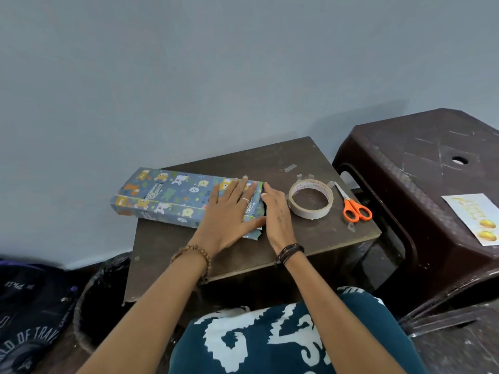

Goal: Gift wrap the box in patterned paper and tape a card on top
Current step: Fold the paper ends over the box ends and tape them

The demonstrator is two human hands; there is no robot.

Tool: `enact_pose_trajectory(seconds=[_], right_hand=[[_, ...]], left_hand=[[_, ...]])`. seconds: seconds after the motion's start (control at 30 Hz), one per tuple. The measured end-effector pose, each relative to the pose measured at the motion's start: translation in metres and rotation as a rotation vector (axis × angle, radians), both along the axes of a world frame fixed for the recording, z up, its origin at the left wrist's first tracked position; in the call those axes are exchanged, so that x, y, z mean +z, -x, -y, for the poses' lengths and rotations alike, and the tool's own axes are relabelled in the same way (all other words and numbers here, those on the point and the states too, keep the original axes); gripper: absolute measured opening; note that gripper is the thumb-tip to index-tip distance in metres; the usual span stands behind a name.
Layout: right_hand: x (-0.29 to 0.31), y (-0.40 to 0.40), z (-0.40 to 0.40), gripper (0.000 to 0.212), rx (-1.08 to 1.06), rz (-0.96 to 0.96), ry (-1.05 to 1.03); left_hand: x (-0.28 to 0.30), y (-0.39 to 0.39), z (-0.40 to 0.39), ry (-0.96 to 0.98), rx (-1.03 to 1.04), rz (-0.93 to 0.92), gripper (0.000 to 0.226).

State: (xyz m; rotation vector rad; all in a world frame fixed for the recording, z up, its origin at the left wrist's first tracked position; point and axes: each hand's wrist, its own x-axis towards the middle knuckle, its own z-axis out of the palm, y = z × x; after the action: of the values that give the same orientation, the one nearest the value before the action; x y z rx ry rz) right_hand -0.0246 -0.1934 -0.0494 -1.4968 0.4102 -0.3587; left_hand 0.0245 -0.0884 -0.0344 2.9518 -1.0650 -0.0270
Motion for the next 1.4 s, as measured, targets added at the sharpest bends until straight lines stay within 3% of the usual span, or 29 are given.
enact_pose_trajectory(seconds=[0.13,0.33,0.57,0.67,0.8,0.9,1.0,1.1,1.2,1.3,1.4], right_hand=[[0.001,-0.002,0.003,0.038,0.034,-0.027,-0.012],[0.002,-0.001,0.001,0.041,0.078,-0.036,-0.036],[0.007,0.006,0.002,0.06,0.205,-0.085,0.035],[0.013,0.01,0.01,0.049,0.182,-0.079,0.397],[0.027,0.011,0.035,0.029,-0.178,-0.029,0.769],[0.025,0.009,0.06,0.024,-0.359,-0.198,0.95],[0.02,0.007,0.06,0.032,-0.308,-0.362,1.052],[0.019,0.009,0.048,0.02,-0.218,-0.23,0.965],[0.015,0.024,0.034,0.011,-0.05,-0.223,0.615],[0.013,0.044,0.02,0.019,0.066,-0.275,0.253],[0.014,0.055,0.012,0.022,0.13,-0.253,0.241]], left_hand=[[0.006,0.01,0.008,-0.018,0.081,-0.05,0.074],[0.007,0.009,0.015,-0.02,0.135,-0.117,0.07],[0.013,0.01,0.019,-0.031,0.152,-0.152,0.064],[0.014,0.011,0.021,-0.049,0.167,-0.156,0.063],[0.013,0.01,0.024,-0.045,0.175,-0.157,0.07],[0.014,0.007,0.025,-0.052,0.171,-0.169,0.071],[0.012,0.005,0.024,-0.043,0.173,-0.166,0.07],[0.011,0.002,0.023,-0.036,0.174,-0.193,0.07],[0.016,-0.001,0.023,0.035,0.176,-0.324,0.067],[0.026,-0.005,0.019,0.205,0.163,-0.491,0.048],[0.036,-0.005,0.009,0.343,0.114,-0.614,0.031]])
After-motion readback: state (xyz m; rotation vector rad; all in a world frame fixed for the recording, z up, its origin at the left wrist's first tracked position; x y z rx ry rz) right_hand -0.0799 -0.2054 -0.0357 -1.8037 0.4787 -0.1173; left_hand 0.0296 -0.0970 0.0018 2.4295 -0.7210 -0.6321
